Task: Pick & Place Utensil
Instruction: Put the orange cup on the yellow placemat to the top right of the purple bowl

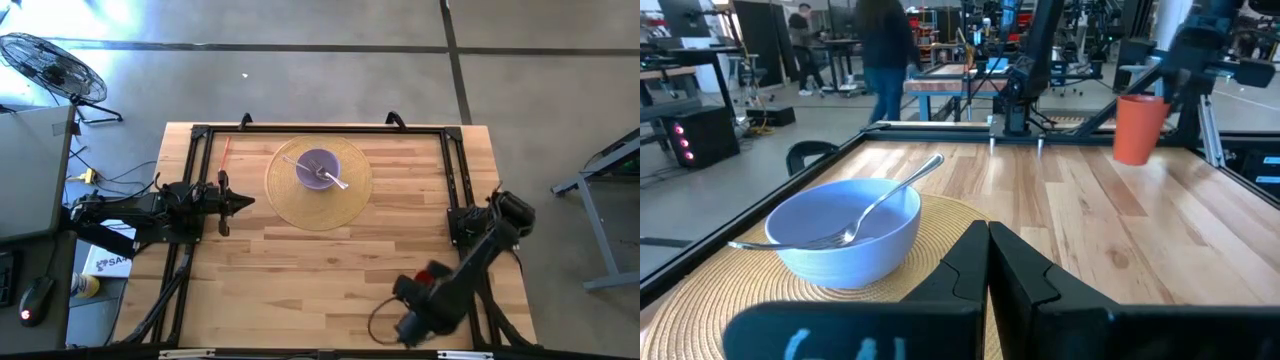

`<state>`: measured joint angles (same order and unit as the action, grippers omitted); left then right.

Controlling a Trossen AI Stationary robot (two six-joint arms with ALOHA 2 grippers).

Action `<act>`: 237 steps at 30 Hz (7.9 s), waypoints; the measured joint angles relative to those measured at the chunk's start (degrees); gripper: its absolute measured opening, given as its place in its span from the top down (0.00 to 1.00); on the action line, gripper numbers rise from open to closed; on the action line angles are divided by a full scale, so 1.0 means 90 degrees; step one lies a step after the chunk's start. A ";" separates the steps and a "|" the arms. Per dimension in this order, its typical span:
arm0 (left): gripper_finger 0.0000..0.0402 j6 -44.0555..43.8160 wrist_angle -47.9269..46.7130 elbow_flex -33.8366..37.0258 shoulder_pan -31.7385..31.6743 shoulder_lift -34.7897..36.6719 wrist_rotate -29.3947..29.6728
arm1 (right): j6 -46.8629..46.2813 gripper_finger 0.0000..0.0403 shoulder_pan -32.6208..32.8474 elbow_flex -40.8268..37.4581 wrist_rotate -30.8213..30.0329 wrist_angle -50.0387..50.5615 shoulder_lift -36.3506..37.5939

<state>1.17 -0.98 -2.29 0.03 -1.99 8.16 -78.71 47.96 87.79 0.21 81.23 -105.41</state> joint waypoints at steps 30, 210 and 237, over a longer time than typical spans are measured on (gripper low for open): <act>1.00 -0.0002 0.0001 -0.0001 0.0000 0.0001 -0.0002 | 0.9782 0.99 -0.5826 0.0002 -0.2379 -0.0415 0.0392; 1.00 -0.0002 -0.0001 0.0001 -0.0002 0.0001 -0.0015 | 0.9238 0.20 -0.8454 -0.6527 -0.0970 -1.3158 0.2701; 1.00 -0.0002 -0.0001 -0.0001 -0.0001 -0.0001 -0.0012 | 0.8793 0.20 -0.9447 -0.5321 0.0112 -1.4001 0.0171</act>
<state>1.15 -0.99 -2.31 0.02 -2.00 8.05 0.43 -37.06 39.90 1.21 -44.78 -103.88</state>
